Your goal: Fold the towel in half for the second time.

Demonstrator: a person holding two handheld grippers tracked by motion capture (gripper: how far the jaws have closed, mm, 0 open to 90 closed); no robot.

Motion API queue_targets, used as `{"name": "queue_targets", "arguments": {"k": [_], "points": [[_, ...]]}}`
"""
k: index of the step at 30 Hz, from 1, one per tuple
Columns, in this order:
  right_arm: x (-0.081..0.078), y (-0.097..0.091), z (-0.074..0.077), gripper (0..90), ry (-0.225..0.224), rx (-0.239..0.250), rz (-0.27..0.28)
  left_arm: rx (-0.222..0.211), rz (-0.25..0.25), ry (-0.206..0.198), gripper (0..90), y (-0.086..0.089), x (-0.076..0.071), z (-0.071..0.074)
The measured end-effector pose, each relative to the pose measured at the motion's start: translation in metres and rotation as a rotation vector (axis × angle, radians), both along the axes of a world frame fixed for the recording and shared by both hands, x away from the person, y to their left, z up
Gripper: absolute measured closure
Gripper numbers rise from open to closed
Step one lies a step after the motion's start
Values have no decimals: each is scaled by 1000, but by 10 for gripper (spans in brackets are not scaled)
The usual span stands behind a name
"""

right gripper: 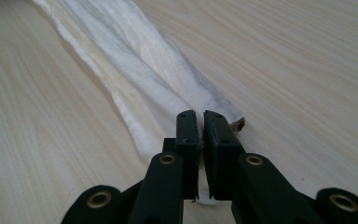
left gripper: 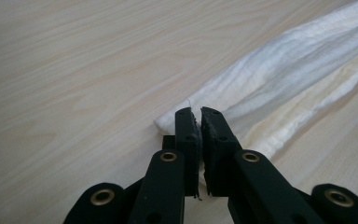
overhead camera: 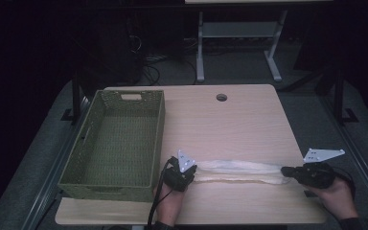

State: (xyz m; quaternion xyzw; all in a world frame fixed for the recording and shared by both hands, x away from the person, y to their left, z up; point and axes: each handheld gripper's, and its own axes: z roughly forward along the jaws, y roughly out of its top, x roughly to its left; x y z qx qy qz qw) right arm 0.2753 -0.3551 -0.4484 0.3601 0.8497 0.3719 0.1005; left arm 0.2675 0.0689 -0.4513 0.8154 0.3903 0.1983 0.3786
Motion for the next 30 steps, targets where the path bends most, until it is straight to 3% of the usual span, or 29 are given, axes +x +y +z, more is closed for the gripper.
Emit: {"name": "queue_targets", "arguments": {"k": [9, 13, 18, 20, 23, 26, 30], "points": [[-11, -4, -3, 782, 22, 11, 20, -4, -5, 26, 826, 1, -9, -4], [-15, -8, 4, 779, -30, 70, 20, -24, -13, 7, 784, 1, -12, 7], [-16, -6, 13, 780, -84, 88, 14, -52, -32, -30, 779, -3, -10, 22], [-15, -6, 15, 782, -97, 97, 12, -52, -39, -27, 780, -5, -9, 23], [-11, -2, 12, 839, -65, 81, 22, -49, -58, 4, 791, -11, -5, 16], [-9, 4, 1, 857, 1, 35, 51, -53, -76, 52, 797, -12, -2, 2], [-6, 8, -12, 876, 66, -2, 79, -14, -100, 110, 806, -8, 1, -12]]}}
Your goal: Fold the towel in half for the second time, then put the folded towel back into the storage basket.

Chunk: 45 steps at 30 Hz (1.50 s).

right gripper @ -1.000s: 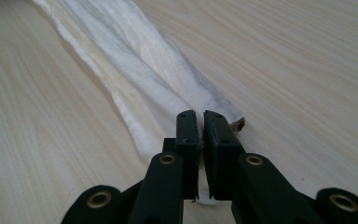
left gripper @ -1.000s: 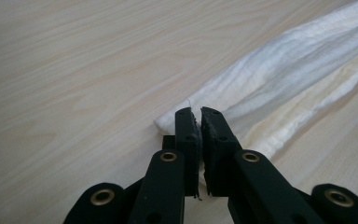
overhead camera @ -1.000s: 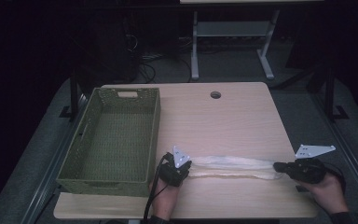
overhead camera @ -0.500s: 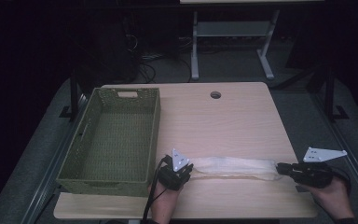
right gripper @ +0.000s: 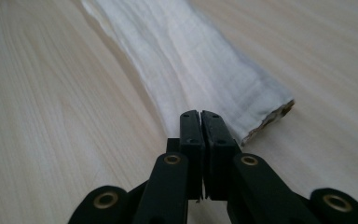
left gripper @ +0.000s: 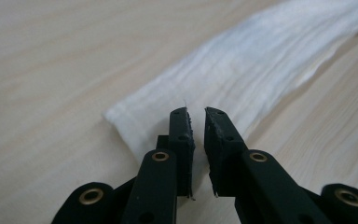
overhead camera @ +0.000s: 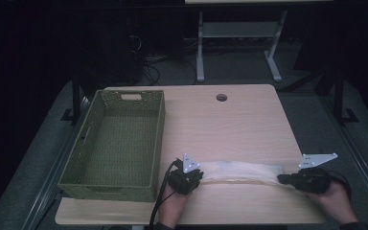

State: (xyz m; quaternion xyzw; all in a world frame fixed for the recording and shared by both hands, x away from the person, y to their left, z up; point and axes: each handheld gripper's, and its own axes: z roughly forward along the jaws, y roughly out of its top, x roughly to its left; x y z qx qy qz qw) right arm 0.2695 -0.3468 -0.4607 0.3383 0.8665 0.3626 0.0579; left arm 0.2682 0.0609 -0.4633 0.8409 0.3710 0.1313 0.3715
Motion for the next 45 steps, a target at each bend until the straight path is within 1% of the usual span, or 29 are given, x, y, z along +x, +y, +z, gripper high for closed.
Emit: {"name": "queue_targets", "arguments": {"k": [1, 2, 3, 5, 6, 8, 10, 11, 12, 14, 16, 18, 19, 20, 21, 22, 23, 24, 25, 26, 27, 29, 31, 34, 37, 41, 43, 45], "points": [[1, 1, -2, 881, 9, -6, 3, 1, 2, 2, 810, 0, 0, -2], [1, 0, -2, 882, 6, -6, 9, 0, -3, 0, 813, 2, 0, -4], [1, 1, -2, 889, 17, -7, 2, 2, -5, -4, 821, 3, 1, -5], [2, 2, -2, 894, 11, -18, 2, 26, -4, -22, 840, 4, 3, -5], [2, 3, -2, 895, 12, -22, 1, 23, 3, -27, 844, 5, 5, -5], [3, 4, -2, 896, 5, -29, 10, 25, 3, -24, 846, 5, 8, -5], [3, 5, -2, 896, 10, -31, 7, 40, 2, -29, 845, 4, 8, -4], [3, 4, -2, 896, 9, -30, 9, 37, 4, -26, 839, 4, 7, -4], [3, 4, -2, 897, 11, -30, 8, 28, 4, -23, 821, 4, 7, -4], [4, 4, -2, 896, 10, -29, 10, 20, 1, -23, 749, 4, 6, -2], [4, 5, -2, 896, 9, -32, 10, 19, 0, -25, 692, 4, 5, -1], [4, 6, -1, 896, 18, -36, -5, 12, 1, -32, 632, 4, 5, 0], [4, 7, -1, 896, 13, -40, -3, 11, 2, -32, 600, 3, 4, 1], [5, 7, -2, 896, 3, -45, 3, 3, 2, -32, 579, 3, 4, 1], [6, 8, 0, 896, 17, -49, -9, 8, -6, -30, 554, 4, 5, 2], [7, 8, -1, 896, 9, -51, -5, -4, 0, -34, 542, 3, 5, 3], [9, 9, 0, 896, 14, -57, -16, 5, -7, -37, 516, 4, 5, 4], [10, 10, 0, 896, 12, -59, -20, 2, -13, -43, 502, 4, 6, 5], [13, 11, 0, 896, 7, -66, -23, -4, -14, -46, 482, 3, 6, 5], [15, 12, 0, 896, 4, -69, -27, 2, -18, -48, 466, 3, 7, 6], [17, 13, 0, 896, 5, -71, -37, 0, -22, -50, 449, 3, 8, 7], [21, 14, 0, 896, -3, -78, -42, -7, -32, -46, 427, 3, 10, 8], [26, 15, 0, 896, -1, -81, -52, -6, -40, -43, 404, 3, 11, 8], [35, 17, 1, 896, -5, -90, -63, -15, -39, -38, 377, 1, 11, 8], [46, 19, 1, 896, -10, -95, -74, -7, -48, -46, 361, 1, 12, 9], [60, 24, 0, 896, -16, -100, -87, -9, -46, -41, 346, 0, 13, 8], [67, 27, 0, 896, -19, -95, -97, -13, -39, -36, 344, 0, 13, 9], [75, 30, 0, 896, -29, -99, -96, -13, -36, -41, 342, 2, 15, 10]]}}
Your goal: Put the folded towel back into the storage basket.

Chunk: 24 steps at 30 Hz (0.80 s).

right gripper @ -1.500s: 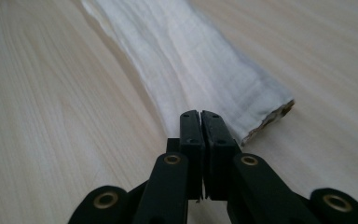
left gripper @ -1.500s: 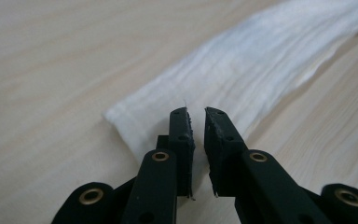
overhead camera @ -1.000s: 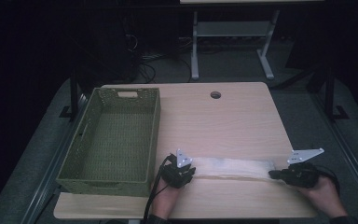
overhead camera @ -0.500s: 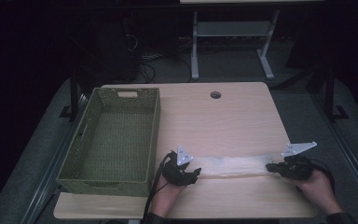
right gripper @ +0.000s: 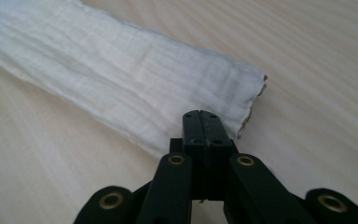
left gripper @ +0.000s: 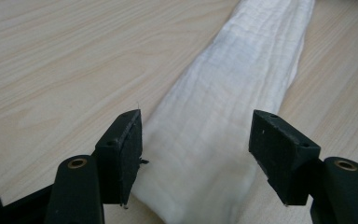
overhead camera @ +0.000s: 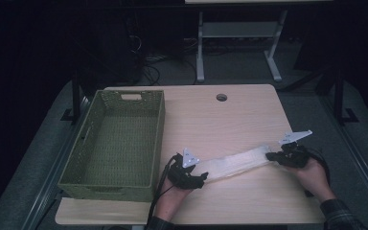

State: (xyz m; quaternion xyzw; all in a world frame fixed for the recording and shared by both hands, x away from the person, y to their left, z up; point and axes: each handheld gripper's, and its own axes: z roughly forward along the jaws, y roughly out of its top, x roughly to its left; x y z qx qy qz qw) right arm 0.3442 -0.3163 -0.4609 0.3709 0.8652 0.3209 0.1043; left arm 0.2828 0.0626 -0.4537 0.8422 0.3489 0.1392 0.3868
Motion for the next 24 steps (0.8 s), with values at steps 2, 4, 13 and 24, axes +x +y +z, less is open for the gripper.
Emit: {"name": "queue_targets", "arguments": {"k": [2, 4, 13, 24], "points": [[7, 4, 0, 896, -3, -5, -2, 0, 5, -1, 339, 1, 1, 1], [14, 8, 0, 896, -7, -10, 0, 1, 7, -2, 339, 1, 1, 1], [46, 21, 0, 896, -15, -20, -6, 5, 7, -7, 339, -1, 3, 2], [90, 52, 1, 896, -25, -48, 23, 4, 19, -3, 340, -1, 8, 3]]}}
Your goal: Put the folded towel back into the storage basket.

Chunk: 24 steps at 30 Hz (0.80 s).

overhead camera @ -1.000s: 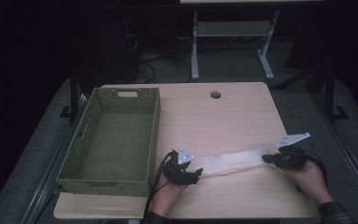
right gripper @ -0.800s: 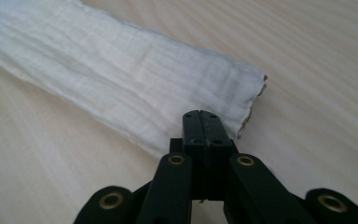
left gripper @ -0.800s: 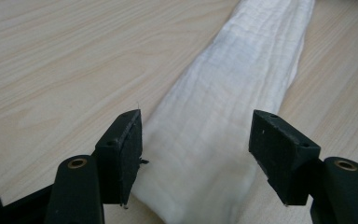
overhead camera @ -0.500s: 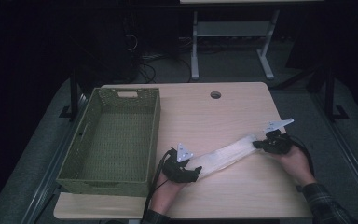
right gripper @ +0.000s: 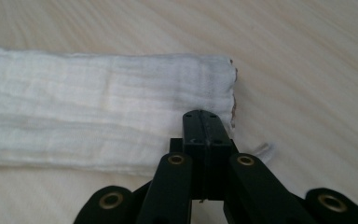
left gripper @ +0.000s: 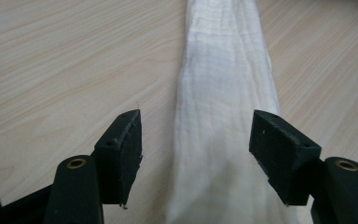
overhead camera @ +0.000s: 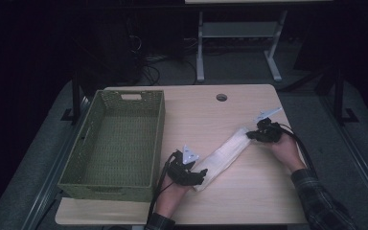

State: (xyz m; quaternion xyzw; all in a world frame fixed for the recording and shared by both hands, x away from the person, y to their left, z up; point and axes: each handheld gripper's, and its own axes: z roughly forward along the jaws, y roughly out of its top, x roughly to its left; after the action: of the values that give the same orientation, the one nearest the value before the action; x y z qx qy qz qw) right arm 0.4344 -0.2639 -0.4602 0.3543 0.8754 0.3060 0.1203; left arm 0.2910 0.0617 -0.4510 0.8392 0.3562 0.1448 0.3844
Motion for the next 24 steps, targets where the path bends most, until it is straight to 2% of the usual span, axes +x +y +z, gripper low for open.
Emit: {"name": "queue_targets", "arguments": {"k": [4, 8, 9, 10, 11, 13, 15, 17, 20, 22, 24], "points": [[15, 10, -1, 896, 4, 26, -1, 3, 0, 3, 341, -1, 2, -1], [23, 16, -3, 894, 1, 45, 2, 7, -2, 8, 352, -2, 5, -2], [23, 16, -2, 867, 3, 43, 4, 5, -2, 8, 354, -2, 6, -2], [22, 15, -1, 784, 13, 55, -1, 3, -2, 9, 370, -2, 7, -2], [20, 13, 1, 739, 20, 72, -11, 3, -2, 10, 388, -2, 9, -2], [16, 9, 5, 662, 7, 81, -13, 8, 3, 12, 438, -2, 12, -2], [8, 4, 11, 568, -1, 94, -20, 19, 11, 13, 555, -2, 15, -1], [3, 1, 13, 532, -10, 108, -20, 27, 19, 14, 645, -2, 17, -1], [-7, -4, 17, 436, -20, 112, -20, 60, 58, 19, 847, -3, 23, -2], [-12, -6, 19, 395, -36, 107, -30, 86, 67, 39, 895, -2, 27, -6], [-14, -8, 20, 379, -33, 118, -31, 108, 57, 59, 895, -3, 29, -9]]}}
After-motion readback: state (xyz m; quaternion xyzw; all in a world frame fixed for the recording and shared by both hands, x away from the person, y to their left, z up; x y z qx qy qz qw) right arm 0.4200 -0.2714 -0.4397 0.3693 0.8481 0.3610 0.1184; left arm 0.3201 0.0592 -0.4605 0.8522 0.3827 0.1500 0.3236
